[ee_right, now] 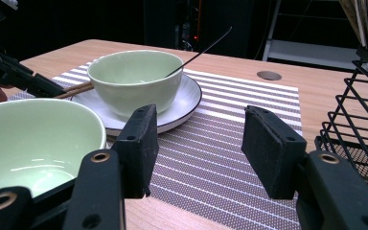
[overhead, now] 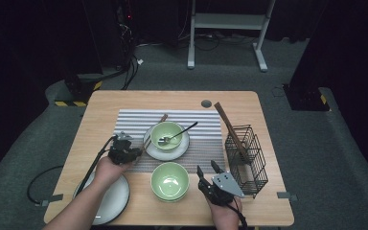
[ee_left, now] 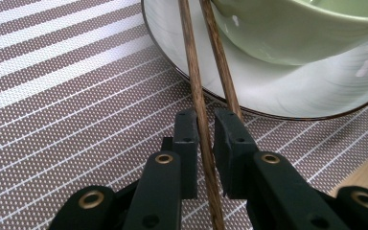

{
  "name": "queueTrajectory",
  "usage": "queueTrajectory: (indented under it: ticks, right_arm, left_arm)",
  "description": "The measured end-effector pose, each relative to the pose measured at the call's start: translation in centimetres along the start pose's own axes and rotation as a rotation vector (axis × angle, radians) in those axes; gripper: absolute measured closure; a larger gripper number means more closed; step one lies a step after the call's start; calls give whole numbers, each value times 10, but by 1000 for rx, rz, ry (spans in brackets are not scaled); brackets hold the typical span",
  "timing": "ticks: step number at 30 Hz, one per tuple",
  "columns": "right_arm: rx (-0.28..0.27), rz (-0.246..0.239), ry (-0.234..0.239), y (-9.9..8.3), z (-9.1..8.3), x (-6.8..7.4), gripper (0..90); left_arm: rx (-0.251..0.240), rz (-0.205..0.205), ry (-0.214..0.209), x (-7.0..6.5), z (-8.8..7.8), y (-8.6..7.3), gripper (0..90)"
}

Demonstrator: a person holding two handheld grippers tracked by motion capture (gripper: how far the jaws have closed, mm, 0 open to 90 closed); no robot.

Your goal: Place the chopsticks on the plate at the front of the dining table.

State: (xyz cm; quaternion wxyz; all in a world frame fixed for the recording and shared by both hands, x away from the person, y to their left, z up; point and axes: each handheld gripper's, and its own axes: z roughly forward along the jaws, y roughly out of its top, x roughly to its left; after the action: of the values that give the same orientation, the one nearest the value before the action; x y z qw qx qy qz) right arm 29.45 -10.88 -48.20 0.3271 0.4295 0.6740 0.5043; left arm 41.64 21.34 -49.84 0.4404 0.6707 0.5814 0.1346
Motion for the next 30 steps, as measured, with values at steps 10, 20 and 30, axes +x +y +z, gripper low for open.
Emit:
queueTrajectory:
  ticks: [10, 20, 30]
  right_arm:
    - [0, 0, 1, 0, 0, 0, 462]
    - [3, -1, 2, 0, 0, 1, 462]
    - [3, -2, 3, -1, 1, 0, 462]
  left_arm:
    - [-11, 3, -5, 1, -7, 2, 777]
    - [-54, -22, -30, 2, -18, 2, 780]
    - [-83, -36, -5, 13, -23, 4, 793]
